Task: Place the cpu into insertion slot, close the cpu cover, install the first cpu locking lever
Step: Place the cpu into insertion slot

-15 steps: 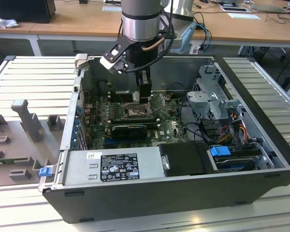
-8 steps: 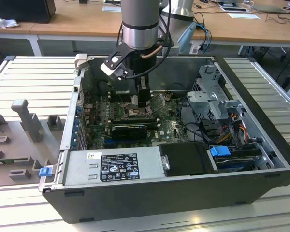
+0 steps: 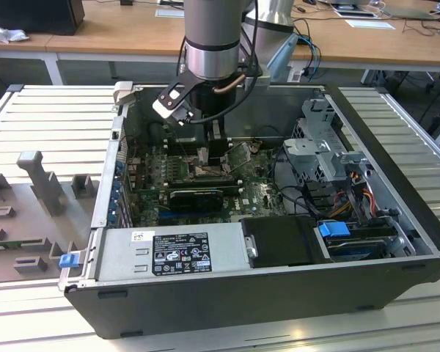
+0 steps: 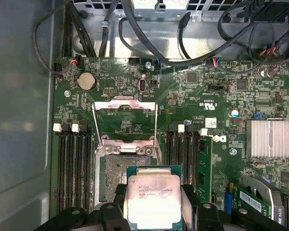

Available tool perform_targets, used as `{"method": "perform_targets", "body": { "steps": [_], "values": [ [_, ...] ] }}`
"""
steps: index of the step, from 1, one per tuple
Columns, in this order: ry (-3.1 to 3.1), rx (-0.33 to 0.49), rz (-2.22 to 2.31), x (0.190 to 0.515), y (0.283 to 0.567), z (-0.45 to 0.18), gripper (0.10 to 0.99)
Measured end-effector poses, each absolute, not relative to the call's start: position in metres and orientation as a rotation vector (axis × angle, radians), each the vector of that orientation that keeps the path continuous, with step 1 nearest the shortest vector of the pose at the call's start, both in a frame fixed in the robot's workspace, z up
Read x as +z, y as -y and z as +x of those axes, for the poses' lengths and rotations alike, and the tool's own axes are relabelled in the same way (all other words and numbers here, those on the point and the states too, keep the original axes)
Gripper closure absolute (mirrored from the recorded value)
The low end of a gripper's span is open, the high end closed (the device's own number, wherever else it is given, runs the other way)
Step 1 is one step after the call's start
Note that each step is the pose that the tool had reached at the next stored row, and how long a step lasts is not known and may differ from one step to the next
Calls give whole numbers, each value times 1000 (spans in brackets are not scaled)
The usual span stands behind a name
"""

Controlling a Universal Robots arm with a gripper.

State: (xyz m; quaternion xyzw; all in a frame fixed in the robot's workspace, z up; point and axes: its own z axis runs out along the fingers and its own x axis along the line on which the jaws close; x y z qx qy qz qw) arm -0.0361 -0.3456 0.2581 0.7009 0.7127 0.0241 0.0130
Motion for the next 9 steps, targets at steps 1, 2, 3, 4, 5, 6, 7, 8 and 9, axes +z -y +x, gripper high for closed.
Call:
{"method": "perform_targets", "body": {
  "steps": [1,2,3,4,5,6,7,8,9],
  "values": [
    [-2221,76,2184,257,346,-36,557],
    [-2222,79,2186,256,346,-36,557],
    [-2222,80,2186,254,345,-36,557],
    [-2222,79,2186,252,344,-36,557],
    [-2215,80,2193,250,342,-36,557],
    [-2210,79,2198,248,340,-36,557],
    [-2209,80,2198,247,339,-36,557],
    [-2209,80,2199,245,338,-36,557],
    [-2209,80,2199,243,337,-36,557]
  ]
}}
